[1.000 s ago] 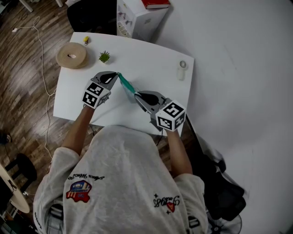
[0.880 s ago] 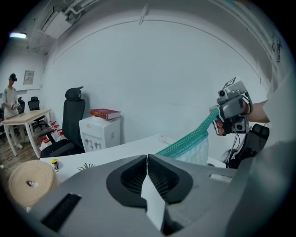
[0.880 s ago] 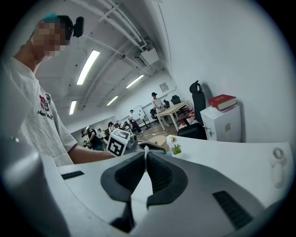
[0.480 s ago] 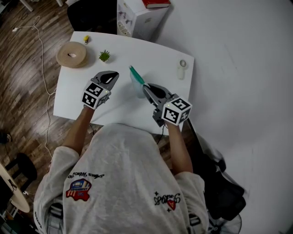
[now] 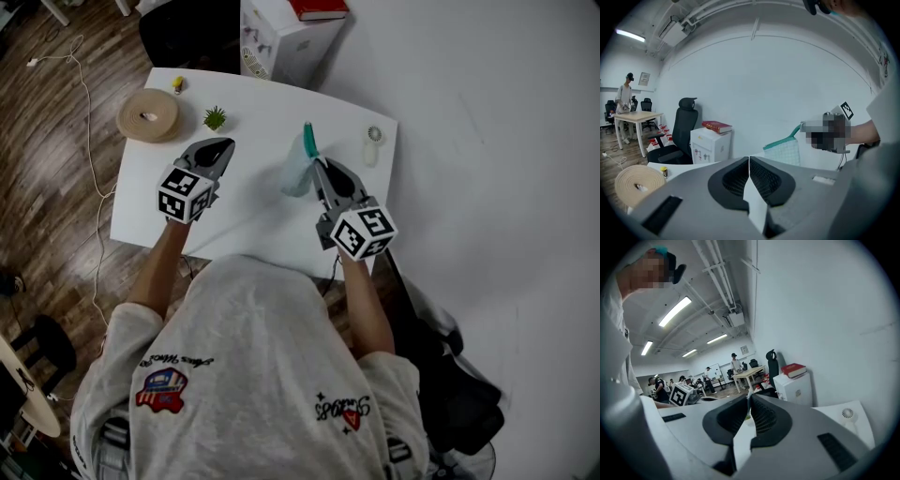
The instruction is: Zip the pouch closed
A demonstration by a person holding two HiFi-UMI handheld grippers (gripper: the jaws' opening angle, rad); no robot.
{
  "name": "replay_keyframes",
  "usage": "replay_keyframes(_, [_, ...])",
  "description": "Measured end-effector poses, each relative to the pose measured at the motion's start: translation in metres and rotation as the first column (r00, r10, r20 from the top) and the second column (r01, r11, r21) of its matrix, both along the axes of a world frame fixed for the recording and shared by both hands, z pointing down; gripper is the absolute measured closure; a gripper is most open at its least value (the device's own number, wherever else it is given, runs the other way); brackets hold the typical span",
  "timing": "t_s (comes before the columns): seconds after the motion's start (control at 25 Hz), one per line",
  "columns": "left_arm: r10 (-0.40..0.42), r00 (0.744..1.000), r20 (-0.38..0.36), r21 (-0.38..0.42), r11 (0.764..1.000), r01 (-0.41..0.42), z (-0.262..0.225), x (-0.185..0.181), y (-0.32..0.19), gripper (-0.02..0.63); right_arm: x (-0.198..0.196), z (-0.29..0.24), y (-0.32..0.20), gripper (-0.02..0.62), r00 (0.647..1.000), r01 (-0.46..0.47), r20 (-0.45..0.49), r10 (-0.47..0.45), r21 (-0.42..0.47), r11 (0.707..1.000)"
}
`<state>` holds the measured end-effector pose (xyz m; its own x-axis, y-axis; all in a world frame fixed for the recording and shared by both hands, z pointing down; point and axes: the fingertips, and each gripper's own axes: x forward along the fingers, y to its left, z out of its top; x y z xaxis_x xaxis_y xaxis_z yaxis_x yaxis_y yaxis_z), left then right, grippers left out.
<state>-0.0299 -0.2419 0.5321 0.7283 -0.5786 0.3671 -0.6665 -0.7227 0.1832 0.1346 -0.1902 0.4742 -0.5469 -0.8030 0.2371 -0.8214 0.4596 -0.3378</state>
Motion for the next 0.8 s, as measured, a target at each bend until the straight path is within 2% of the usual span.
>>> replay_keyframes(0.28, [-0.017,0.998,-0.055,0.073,0.997,0.021,-0.032,0.001,-0.004,0.597,0.014,-0.023,-0.004,0.58,0.993,-0.074,-0.082,0.087,0.156,0.985])
replay_keyframes(0.48, [-0.004,0.998,-0.068,0.081,0.997,0.009,-0.035,0.003,0.003,0.597,0.017,-0.026,0.0,0.575,0.988,-0.091,-0.105,0.111,0.178,0.98])
replay_keyframes(0.8, [-0.004,0.997,-0.083,0.062,0.998,0.009,-0.031,0.0,0.006,0.597,0.01,-0.024,0.004,0.577,0.984,-0.062,-0.151,0.089,0.177,0.982])
